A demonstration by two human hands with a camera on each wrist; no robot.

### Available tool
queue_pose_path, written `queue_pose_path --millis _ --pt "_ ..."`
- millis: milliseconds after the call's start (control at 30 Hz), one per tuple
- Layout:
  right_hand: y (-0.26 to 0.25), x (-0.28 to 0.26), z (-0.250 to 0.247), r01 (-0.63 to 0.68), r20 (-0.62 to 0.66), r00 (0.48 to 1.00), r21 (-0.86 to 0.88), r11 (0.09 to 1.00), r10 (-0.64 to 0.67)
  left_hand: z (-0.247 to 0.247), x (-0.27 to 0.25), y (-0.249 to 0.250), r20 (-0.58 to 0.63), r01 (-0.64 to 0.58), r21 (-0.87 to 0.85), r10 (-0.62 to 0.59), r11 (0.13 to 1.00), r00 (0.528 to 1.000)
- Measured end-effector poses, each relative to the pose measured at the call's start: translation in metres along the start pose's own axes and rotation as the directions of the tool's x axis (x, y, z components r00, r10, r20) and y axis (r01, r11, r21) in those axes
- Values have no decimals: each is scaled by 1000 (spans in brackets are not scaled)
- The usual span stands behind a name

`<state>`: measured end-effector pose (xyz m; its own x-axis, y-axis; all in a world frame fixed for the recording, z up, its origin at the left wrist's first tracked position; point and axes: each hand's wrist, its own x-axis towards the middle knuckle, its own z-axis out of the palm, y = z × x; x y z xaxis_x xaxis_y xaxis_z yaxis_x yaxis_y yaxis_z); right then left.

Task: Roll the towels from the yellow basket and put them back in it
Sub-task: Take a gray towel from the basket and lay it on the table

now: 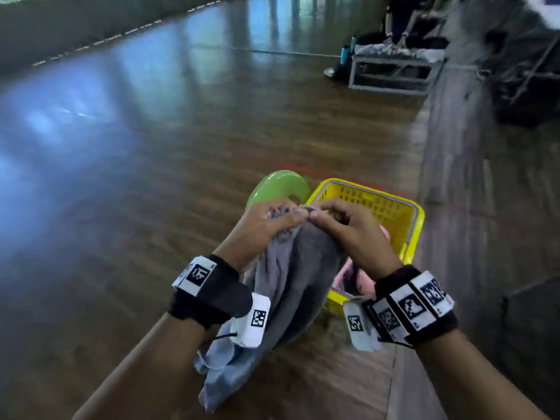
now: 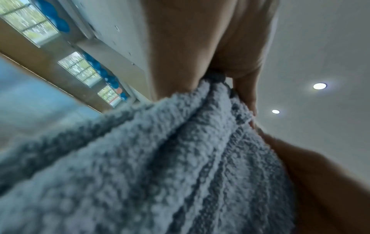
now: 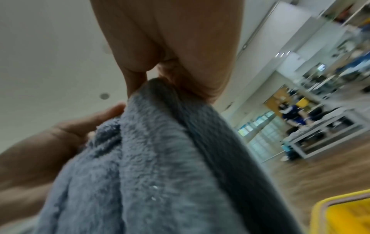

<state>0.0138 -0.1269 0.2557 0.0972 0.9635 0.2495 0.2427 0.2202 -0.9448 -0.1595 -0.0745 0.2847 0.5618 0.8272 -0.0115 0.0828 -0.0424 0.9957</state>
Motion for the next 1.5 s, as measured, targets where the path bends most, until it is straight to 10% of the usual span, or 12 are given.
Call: queue_pose_path --millis 167,333,567,733,1067,1500 --pt "20 -64 -141 -129 -177 974 69 989 139 110 65 22 56 -30 -170 40 985 998" --pt "17 -86 -252 -59 -301 953 -109 992 23 256 102 17 458 -68 40 42 997 888" --pt "41 -118 -382 -200 -393 910 -133 971 134 355 175 39 304 2 -183 54 983 951" --pt "49 -82 -439 -89 -435 901 -201 976 -8 431 225 31 604 5 -152 89 988 792" --pt "105 -35 -591 -376 -393 886 -296 878 247 507 393 48 390 64 -223 29 973 920" --pt "184 110 -875 -315 -674 644 198 928 362 701 641 75 301 -69 -54 82 996 950"
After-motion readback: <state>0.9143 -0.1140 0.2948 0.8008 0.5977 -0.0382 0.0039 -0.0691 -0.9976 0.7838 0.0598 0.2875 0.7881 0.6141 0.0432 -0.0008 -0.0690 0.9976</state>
